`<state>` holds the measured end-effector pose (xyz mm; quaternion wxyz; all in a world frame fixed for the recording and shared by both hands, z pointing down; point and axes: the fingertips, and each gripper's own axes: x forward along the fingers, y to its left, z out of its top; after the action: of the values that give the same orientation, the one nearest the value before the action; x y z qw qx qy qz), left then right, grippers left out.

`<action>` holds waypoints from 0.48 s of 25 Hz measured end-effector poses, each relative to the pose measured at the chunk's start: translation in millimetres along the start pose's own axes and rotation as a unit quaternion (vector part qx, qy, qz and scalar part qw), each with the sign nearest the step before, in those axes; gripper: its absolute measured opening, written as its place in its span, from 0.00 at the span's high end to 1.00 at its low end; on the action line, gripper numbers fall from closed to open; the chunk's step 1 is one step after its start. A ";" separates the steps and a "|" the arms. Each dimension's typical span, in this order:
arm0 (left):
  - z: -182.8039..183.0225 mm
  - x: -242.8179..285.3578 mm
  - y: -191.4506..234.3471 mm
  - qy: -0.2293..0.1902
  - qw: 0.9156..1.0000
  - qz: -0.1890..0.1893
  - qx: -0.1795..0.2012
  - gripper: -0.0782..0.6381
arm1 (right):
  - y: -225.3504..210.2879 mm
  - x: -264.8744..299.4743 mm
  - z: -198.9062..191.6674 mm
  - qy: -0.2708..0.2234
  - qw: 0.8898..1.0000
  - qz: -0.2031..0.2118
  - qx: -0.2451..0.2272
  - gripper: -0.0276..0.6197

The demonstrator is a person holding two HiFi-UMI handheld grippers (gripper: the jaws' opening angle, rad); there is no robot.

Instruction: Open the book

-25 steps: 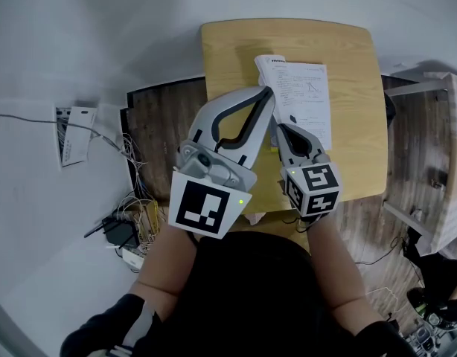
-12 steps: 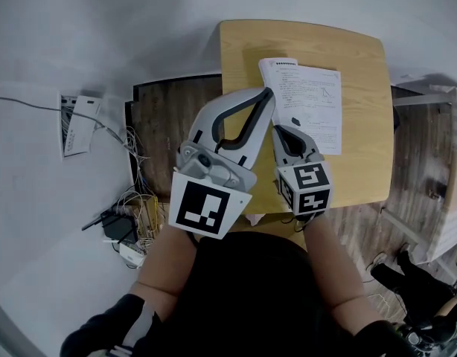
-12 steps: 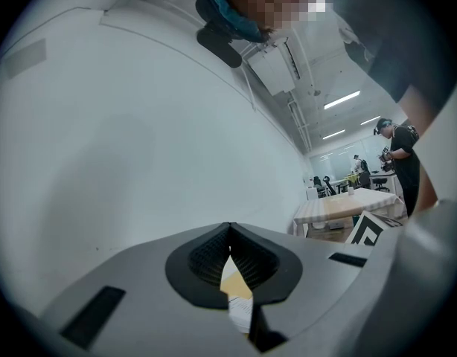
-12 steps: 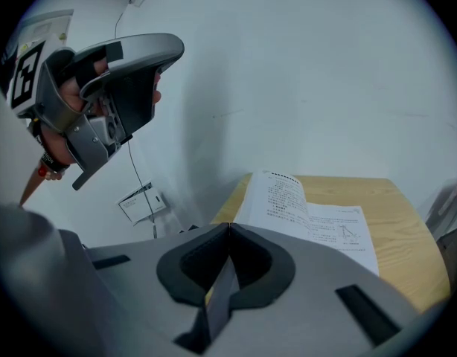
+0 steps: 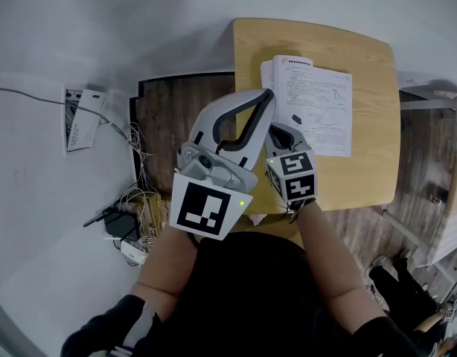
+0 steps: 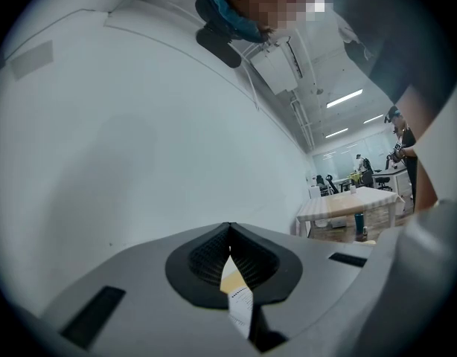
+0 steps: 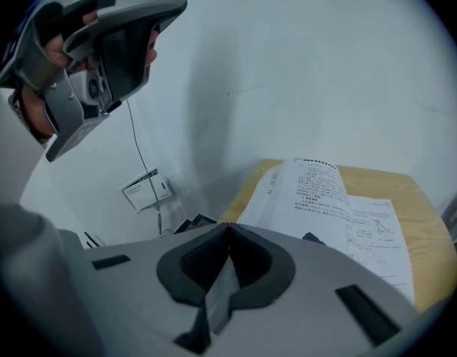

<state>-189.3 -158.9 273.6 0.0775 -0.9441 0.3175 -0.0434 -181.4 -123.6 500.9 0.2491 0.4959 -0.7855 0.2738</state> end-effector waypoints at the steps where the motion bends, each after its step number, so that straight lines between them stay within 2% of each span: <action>1: -0.7 -1.4 1.6 0.001 1.000 0.001 0.000 0.88 | 0.6 2.8 -1.9 0.003 1.000 -0.003 -0.002 0.91; 12: -12.4 -13.6 14.4 0.010 1.000 0.009 -0.006 0.88 | 29.7 35.6 -11.6 0.045 0.998 -0.001 -0.044 0.91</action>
<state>-210.3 -163.5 282.8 0.0693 -0.9411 0.3272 -0.0503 -220.8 -128.0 527.5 0.3060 0.4727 -0.7841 0.2608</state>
